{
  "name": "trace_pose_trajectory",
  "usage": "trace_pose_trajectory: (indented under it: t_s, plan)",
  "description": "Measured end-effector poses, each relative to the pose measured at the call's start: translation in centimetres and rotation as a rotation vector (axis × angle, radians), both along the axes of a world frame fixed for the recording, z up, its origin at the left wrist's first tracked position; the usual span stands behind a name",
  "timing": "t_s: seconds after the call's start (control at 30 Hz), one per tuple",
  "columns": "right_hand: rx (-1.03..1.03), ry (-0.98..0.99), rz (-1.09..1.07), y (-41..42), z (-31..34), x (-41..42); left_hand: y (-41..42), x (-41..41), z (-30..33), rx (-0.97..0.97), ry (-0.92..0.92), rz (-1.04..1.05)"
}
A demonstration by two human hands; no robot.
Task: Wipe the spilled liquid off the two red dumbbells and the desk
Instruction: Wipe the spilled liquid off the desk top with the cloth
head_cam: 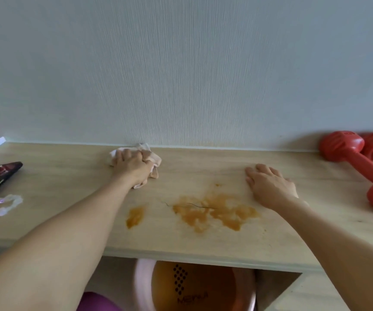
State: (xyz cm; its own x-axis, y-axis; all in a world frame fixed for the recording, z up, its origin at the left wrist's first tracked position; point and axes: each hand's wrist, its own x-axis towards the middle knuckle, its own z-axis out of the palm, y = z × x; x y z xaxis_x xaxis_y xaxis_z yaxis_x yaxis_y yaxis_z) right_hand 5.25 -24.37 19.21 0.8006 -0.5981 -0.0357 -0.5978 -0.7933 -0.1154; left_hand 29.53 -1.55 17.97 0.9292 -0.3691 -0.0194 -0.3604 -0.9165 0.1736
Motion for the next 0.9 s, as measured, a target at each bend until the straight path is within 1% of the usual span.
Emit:
trace_pose_trajectory:
  t_s: [0.07, 0.1, 0.2, 0.23, 0.3, 0.33, 0.37, 0.43, 0.47, 0.5, 0.53, 0.57, 0.6, 0.67, 0.77, 0.8, 0.87, 0.9]
  plan:
    - [0.0, -0.003, 0.0, 0.0, -0.1, 0.1, -0.6, -1.2, 0.1, -0.048, 0.028, -0.025]
    - [0.001, -0.004, -0.001, 0.0, -0.1, 0.1, -1.1, -2.1, 0.4, -0.045, 0.025, -0.091]
    - [0.005, -0.005, -0.003, 0.1, -0.1, 0.2, -2.9, -6.3, 1.1, 0.0, -0.037, -0.462]
    - [0.01, -0.001, -0.01, 0.0, -0.1, 0.0, -3.5, -8.0, 1.3, -0.009, -0.012, -0.569]
    - [0.014, 0.004, -0.015, -0.1, 0.0, -0.1, -3.2, -9.1, 1.3, -0.06, 0.076, -0.674]
    - [0.009, 0.007, -0.014, -0.1, -0.1, -0.2, -2.6, -8.6, 1.4, -0.097, 0.121, -0.679]
    - [0.005, 0.004, -0.012, -0.1, -0.1, -0.2, -1.8, -7.7, 1.6, -0.135, 0.156, -0.629]
    - [0.001, -0.001, -0.015, -0.1, -0.2, -0.2, -0.5, -4.8, 1.5, -0.219, 0.177, -0.376]
    - [0.001, -0.001, -0.013, -0.1, -0.2, -0.1, -0.1, -3.6, 1.3, -0.197, 0.139, -0.227]
    - [0.005, -0.003, -0.014, 0.0, -0.3, -0.1, -0.1, -2.6, 1.1, -0.123, 0.103, -0.116]
    - [0.008, -0.003, -0.016, -0.1, -0.3, -0.1, -0.5, -2.1, 0.7, -0.042, 0.071, -0.082]
    - [0.008, -0.006, -0.015, -0.1, -0.2, -0.1, -1.1, -2.0, 0.2, 0.022, 0.05, -0.098]
    - [0.007, -0.01, -0.014, -0.1, -0.2, -0.1, -2.0, -2.6, 0.1, 0.044, 0.039, -0.148]
    - [0.007, -0.014, -0.008, 0.0, -0.1, -0.1, -4.5, -5.5, 0.1, 0.004, 0.065, -0.275]
    - [0.043, -0.012, 0.005, -0.2, 0.3, -0.2, -8.3, -12.3, 0.4, -0.036, 0.037, -0.633]
    - [0.068, -0.014, 0.018, -0.5, 0.5, -0.3, -8.9, -13.8, 0.6, -0.073, 0.044, -0.715]
    - [0.148, -0.053, 0.053, -1.4, 0.9, -0.8, -8.6, -13.1, 0.3, -0.098, 0.074, -0.765]
    - [0.199, -0.1, 0.052, -1.9, 1.0, -1.3, -8.1, -11.7, 0.3, -0.09, 0.081, -0.745]
